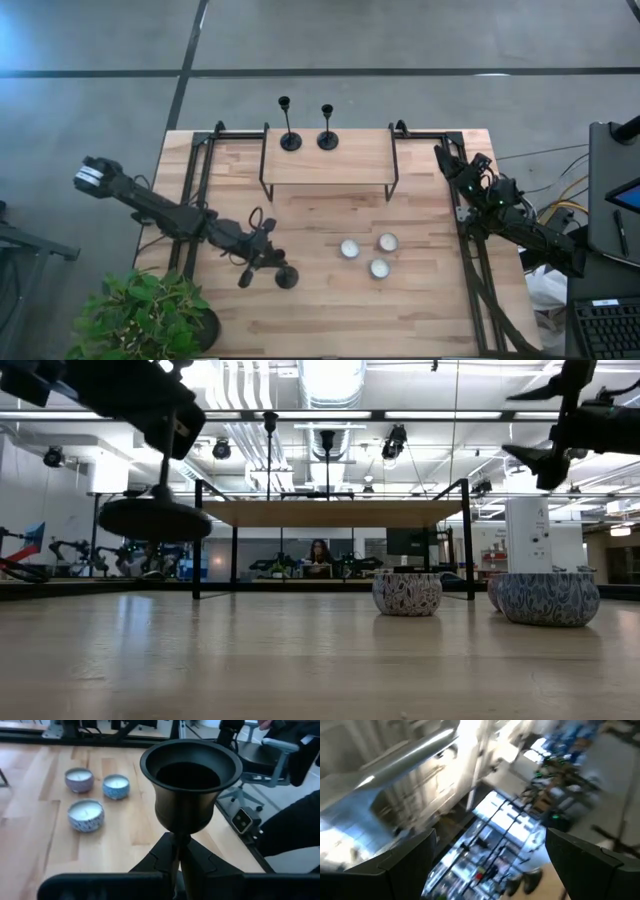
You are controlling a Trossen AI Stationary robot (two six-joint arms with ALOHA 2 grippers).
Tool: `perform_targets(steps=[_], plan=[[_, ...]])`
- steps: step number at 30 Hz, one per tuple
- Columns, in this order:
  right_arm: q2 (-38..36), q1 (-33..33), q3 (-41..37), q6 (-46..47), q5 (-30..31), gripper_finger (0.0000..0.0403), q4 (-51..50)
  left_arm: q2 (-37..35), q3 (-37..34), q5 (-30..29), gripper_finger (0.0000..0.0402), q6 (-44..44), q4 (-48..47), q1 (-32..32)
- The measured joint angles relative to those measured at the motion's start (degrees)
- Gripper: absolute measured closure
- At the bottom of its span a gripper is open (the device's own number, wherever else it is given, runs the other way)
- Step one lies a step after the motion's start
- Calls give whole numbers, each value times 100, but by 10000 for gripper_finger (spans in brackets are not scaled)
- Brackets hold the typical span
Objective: Pick & Place candle stick holders
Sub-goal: Align the black candle holder with the other candle holder on the shelf
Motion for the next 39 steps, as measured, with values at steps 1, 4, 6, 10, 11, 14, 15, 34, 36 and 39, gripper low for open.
perform_targets(steps=[1,4,6,10,11,14,15,34,36,39], plan=[[0,0,2,-168,-169,37,155,0,44,-10,381,42,-47,32],[0,2,225,-811,-326,37,331,-4,182,-10,381,151,-225,137],[14,2,575,-1400,-340,37,151,-9,263,-10,381,205,-339,229],[264,1,1623,-2574,-617,37,-1182,-9,484,-10,381,284,-537,445],[388,2,1919,-2751,-672,37,-1637,-9,546,-10,381,316,-558,504],[921,2,2785,-3012,-818,37,-3002,-9,721,-12,381,410,-594,704],[1123,0,3048,-3038,-884,37,-3423,-9,780,-14,381,466,-593,760],[3933,2854,4955,-3018,-679,37,-5261,-11,1521,-31,381,1202,-621,1917],[4026,3721,4874,-2824,313,37,-5233,-11,1521,-30,381,1210,-631,1941],[4242,5123,4827,-2476,2251,37,-5173,-11,1521,-1,381,1208,-628,1943]])
